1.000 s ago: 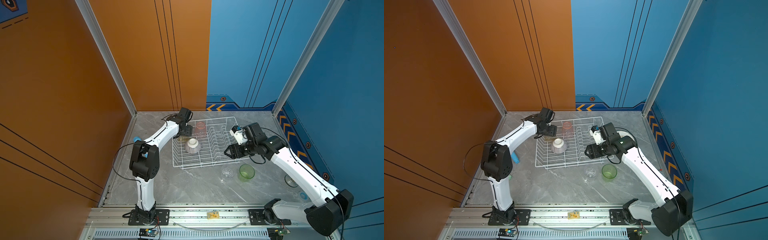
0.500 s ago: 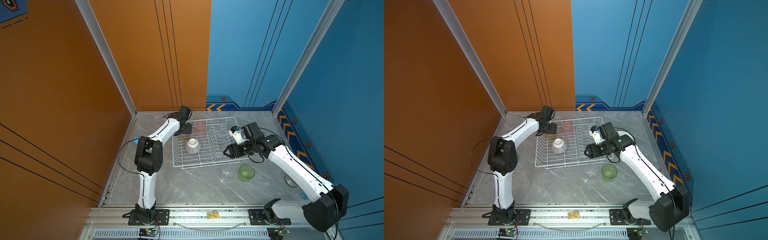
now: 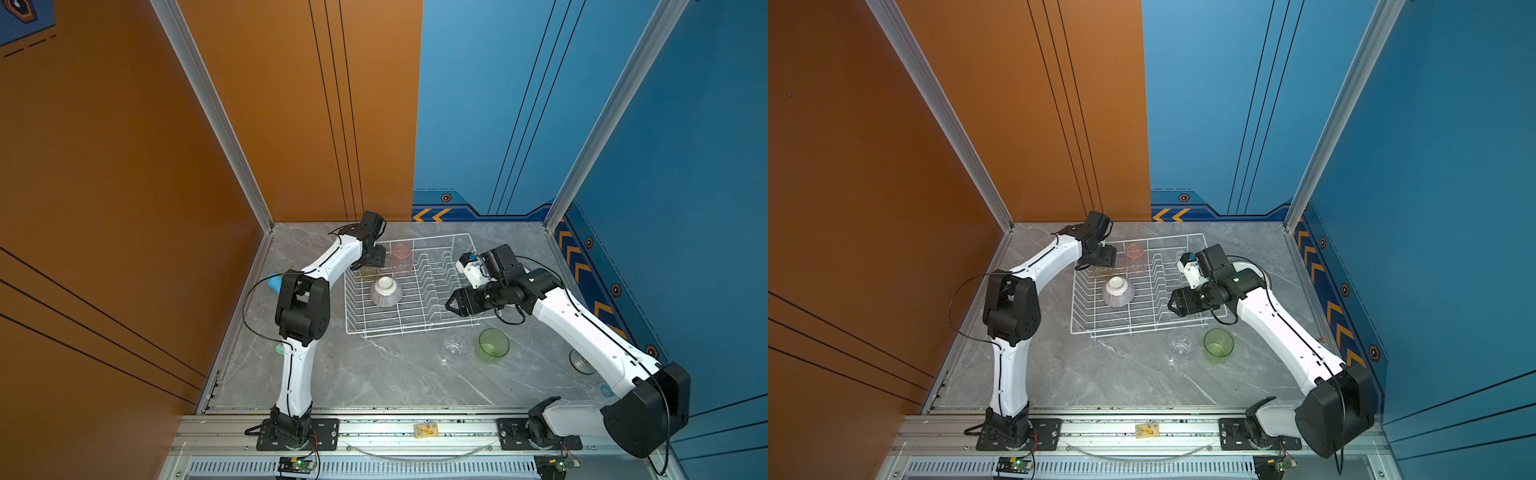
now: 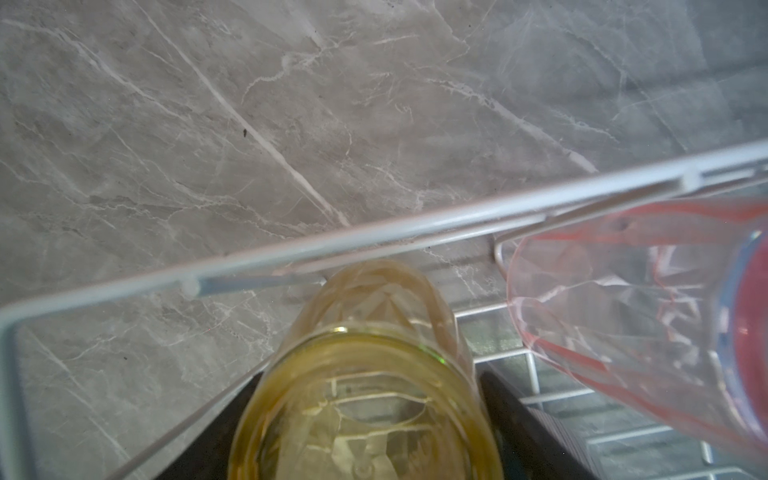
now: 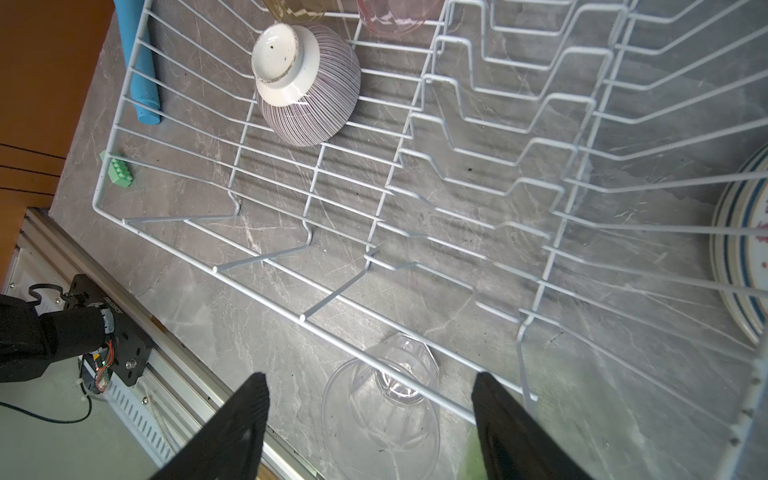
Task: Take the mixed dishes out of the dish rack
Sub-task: 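Grasp the yellow glass in the rack with the left gripper while the right rises, then lift the yellow glass out of the rack with the left gripper toward the right gripper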
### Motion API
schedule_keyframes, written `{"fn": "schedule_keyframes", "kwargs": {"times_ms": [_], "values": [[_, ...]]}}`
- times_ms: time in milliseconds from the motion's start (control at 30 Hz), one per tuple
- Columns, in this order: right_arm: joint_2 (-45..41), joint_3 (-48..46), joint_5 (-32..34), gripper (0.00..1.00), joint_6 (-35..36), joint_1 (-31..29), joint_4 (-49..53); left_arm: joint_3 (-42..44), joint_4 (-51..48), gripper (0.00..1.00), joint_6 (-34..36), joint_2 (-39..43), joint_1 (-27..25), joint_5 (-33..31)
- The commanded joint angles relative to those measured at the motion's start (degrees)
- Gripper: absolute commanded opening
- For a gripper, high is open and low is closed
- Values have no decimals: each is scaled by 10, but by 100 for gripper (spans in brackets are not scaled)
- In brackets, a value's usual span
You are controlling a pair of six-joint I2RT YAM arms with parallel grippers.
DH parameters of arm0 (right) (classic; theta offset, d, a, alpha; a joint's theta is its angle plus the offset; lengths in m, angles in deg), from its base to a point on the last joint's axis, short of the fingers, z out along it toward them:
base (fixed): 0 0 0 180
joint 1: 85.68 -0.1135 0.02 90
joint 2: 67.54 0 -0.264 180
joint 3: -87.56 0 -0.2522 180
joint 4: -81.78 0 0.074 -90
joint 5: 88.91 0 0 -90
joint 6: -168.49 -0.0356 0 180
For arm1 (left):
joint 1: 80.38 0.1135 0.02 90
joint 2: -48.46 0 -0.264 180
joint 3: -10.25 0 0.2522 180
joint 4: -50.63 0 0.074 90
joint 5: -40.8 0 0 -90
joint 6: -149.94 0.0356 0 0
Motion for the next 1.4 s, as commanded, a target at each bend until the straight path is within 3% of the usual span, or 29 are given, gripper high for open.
{"fn": "schedule_keyframes", "kwargs": {"times_ms": [0,133,200,667,1367], "values": [[4,-6,-3,76,12,5,-7,-10,-15,64,6,-12,4,24],[6,-8,-3,76,10,5,-9,2,-14,49,7,-3,8,32],[6,-10,-3,76,8,5,-11,10,-14,46,8,7,8,31],[-28,-52,-95,76,-39,39,-104,48,-14,44,18,86,22,70],[-40,-153,-324,74,-185,79,-349,90,-25,44,14,223,17,202]]}}
